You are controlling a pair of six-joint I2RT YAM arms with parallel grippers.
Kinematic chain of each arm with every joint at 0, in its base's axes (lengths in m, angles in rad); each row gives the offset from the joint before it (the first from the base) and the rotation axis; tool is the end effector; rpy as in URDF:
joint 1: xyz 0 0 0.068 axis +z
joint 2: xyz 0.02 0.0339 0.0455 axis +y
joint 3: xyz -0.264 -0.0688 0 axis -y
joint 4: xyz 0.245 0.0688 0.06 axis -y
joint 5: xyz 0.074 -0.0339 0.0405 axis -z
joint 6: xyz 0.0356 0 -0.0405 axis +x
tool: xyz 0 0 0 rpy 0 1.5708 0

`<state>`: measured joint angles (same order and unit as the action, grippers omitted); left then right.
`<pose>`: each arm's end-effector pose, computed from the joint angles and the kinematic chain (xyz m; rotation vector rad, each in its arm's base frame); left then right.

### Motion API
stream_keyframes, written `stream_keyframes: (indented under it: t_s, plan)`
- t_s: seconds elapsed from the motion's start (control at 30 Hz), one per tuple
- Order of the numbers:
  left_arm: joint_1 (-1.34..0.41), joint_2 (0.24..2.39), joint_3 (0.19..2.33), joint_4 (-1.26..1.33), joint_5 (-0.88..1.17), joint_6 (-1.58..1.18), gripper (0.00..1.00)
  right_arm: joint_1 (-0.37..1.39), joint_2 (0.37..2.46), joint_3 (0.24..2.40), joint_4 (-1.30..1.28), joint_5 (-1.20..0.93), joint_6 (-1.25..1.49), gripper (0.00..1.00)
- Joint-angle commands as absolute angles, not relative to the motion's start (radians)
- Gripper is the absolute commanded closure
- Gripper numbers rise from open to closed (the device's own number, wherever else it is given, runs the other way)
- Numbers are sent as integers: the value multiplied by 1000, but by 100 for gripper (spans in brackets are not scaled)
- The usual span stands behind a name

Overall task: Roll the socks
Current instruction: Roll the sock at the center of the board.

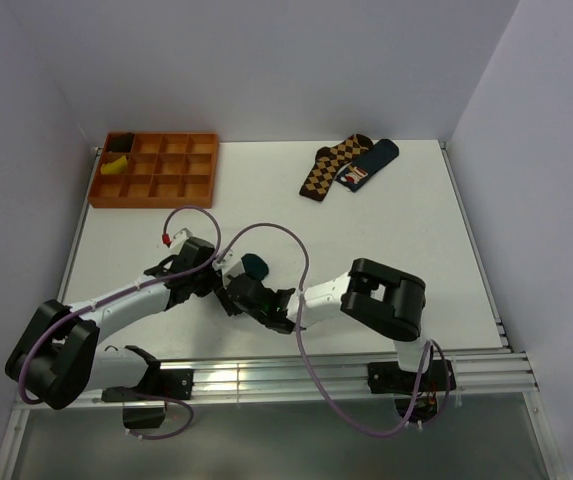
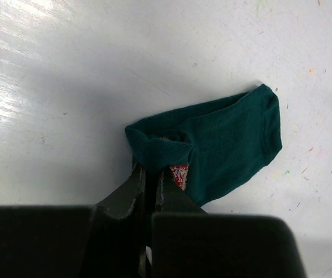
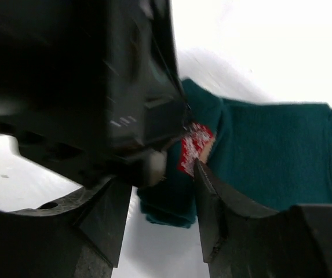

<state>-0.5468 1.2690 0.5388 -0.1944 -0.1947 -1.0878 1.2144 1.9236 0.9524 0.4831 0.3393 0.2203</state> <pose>0.1998 -0.1135 0.1599 -0.7546 2.4122 -0.4481 0.1486 0.3651 0.1424 -0.7969 1.9145 0.5491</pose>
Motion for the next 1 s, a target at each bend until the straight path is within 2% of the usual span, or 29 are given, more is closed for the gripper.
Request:
stream_keyframes:
  t_s: [0.0,0.07,0.17,0.2,0.3,0.33,0.4,0.43,0.5,0.57,0.97]
  plan:
    - [-549,1285,517,-222,-161,-1094,100,1223,1957,974,437,400,252,50]
    - [-546,1287,515,-215,-155,-1095,100,1224,1971,977,420,406,262,53]
    - [-542,1285,511,-207,-147,-1100,100,1223,1970,950,439,385,268,72]
    - [-541,1278,509,-204,-147,-1101,100,1218,1959,934,452,374,270,83]
    - [-535,1244,494,-190,-153,-1106,90,1194,1933,913,456,302,282,98]
    - [-532,1230,489,-186,-156,-1109,82,1184,1925,907,459,281,296,100]
    - [-522,1188,477,-178,-160,-1114,73,1158,1914,893,454,203,324,100]
    - [-517,1171,469,-176,-163,-1117,64,1132,1913,891,453,181,331,100]
    - [-505,1126,465,-170,-167,-1120,51,1106,1914,888,443,94,366,100]
    - [-497,1100,453,-164,-169,-1127,47,1066,1930,894,430,23,391,100]
    - [-463,1023,339,-29,-120,-1167,50,882,2005,888,459,-422,643,100]
